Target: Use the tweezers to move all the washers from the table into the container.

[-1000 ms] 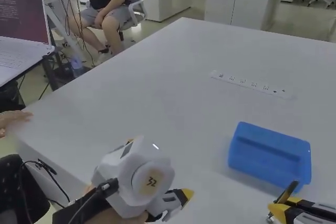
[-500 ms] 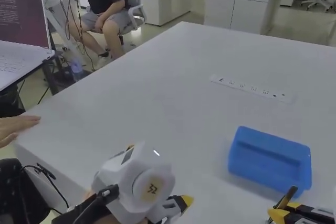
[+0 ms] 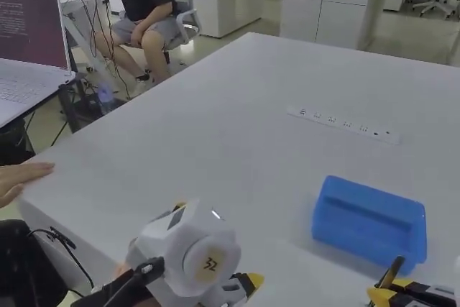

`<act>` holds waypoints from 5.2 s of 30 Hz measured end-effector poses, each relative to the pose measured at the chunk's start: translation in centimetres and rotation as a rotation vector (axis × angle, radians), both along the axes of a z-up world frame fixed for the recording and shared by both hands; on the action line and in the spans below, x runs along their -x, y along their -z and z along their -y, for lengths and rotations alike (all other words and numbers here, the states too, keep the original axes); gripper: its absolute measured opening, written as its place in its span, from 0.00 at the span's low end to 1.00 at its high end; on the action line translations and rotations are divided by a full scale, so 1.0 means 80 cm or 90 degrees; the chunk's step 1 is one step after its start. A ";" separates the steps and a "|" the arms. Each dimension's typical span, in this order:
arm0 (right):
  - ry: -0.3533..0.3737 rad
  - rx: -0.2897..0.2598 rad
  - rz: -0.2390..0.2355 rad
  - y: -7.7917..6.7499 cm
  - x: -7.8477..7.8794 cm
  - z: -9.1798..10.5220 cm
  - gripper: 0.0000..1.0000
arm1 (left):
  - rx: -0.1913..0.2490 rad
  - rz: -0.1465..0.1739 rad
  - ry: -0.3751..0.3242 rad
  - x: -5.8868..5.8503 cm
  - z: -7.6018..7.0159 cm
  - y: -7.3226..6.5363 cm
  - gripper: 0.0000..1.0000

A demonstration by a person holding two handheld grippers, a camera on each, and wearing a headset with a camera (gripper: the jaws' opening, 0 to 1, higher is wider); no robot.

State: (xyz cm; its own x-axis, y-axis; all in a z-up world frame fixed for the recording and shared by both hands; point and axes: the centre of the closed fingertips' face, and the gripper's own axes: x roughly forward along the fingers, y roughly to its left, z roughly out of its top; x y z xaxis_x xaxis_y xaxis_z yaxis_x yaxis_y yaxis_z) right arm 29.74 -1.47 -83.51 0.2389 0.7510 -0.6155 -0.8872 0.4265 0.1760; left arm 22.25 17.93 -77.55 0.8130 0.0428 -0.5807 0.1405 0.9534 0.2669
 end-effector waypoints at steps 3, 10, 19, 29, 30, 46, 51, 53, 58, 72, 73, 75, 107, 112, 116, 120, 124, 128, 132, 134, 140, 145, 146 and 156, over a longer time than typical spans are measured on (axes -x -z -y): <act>0.013 -0.004 -0.008 -0.001 0.001 -0.001 0.06 | 0.000 0.000 -0.001 0.000 -0.001 0.001 0.88; 0.013 -0.008 -0.014 -0.002 0.002 -0.002 0.05 | 0.000 0.000 -0.001 -0.001 0.000 0.000 0.88; 0.011 -0.038 -0.015 -0.029 -0.005 -0.009 0.05 | -0.001 0.001 -0.004 -0.001 -0.002 0.001 0.88; 0.037 -0.070 0.017 -0.071 -0.032 -0.009 0.05 | 0.001 0.003 -0.004 -0.002 -0.002 0.001 0.87; 0.042 -0.075 0.020 -0.075 -0.036 -0.008 0.05 | 0.002 0.002 -0.006 -0.001 -0.002 0.001 0.87; 0.101 -0.070 0.072 -0.091 -0.100 0.003 0.05 | -0.009 0.000 -0.005 0.000 -0.003 0.000 0.83; 0.115 -0.051 0.077 -0.078 -0.111 0.002 0.05 | -0.009 -0.003 -0.004 0.001 -0.002 0.001 0.83; 0.114 -0.039 0.077 -0.072 -0.113 0.001 0.05 | -0.012 -0.004 -0.004 0.001 -0.003 0.001 0.82; 0.116 -0.025 0.074 -0.058 -0.115 -0.005 0.05 | -0.014 -0.005 -0.006 0.000 -0.003 0.002 0.81; 0.117 0.015 0.045 -0.024 -0.129 -0.004 0.06 | -0.019 -0.013 -0.004 0.000 -0.004 0.006 0.79; 0.117 0.016 0.045 -0.023 -0.129 -0.004 0.06 | -0.019 -0.012 -0.006 0.001 -0.005 0.005 0.79; 0.118 0.021 0.044 -0.022 -0.129 -0.004 0.06 | -0.017 -0.011 -0.008 0.001 -0.005 0.004 0.78; 0.133 0.033 0.025 -0.023 -0.127 -0.006 0.06 | 0.084 -0.023 0.070 -0.008 0.038 -0.026 0.59; 0.106 0.034 0.065 -0.043 -0.119 -0.012 0.06 | 0.071 0.039 0.146 -0.041 0.064 -0.083 0.45; 0.081 0.030 0.101 -0.069 -0.109 -0.017 0.06 | 0.052 0.060 0.201 -0.061 0.084 -0.112 0.38; 0.062 0.030 0.125 -0.092 -0.095 -0.016 0.06 | 0.043 0.076 0.281 -0.081 0.107 -0.129 0.29; 0.046 0.027 0.134 -0.107 -0.080 -0.021 0.06 | 0.068 0.077 0.348 -0.090 0.140 -0.144 0.22; 0.015 0.057 0.165 -0.114 -0.064 -0.026 0.06 | 0.062 0.049 0.412 -0.095 0.164 -0.135 0.23; -0.004 0.085 0.181 -0.108 -0.054 -0.027 0.06 | 0.071 0.057 0.451 -0.101 0.182 -0.139 0.15; -0.016 0.110 0.194 -0.100 -0.048 -0.026 0.06 | 0.067 0.052 0.471 -0.103 0.189 -0.139 0.11; -0.016 0.133 0.184 -0.080 -0.025 -0.025 0.06 | 0.056 0.027 0.555 -0.101 0.209 -0.123 0.06; -0.014 0.157 0.171 -0.067 -0.014 -0.021 0.06 | 0.041 -0.006 0.617 -0.091 0.222 -0.100 0.03; -0.014 0.162 0.172 -0.065 -0.013 -0.020 0.06 | 0.049 -0.013 0.624 -0.089 0.224 -0.097 0.03; -0.006 0.205 0.155 -0.045 0.001 -0.023 0.06 | 0.085 -0.062 0.670 -0.078 0.226 -0.070 0.04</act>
State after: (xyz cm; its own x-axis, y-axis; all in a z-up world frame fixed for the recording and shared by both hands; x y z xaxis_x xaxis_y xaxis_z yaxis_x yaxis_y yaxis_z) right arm 29.64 0.36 -79.94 0.4004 0.5322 -0.7460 -0.8908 0.4170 -0.1806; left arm 28.49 -0.19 -71.91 0.3537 -0.7229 -0.5935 0.9258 0.3610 0.1121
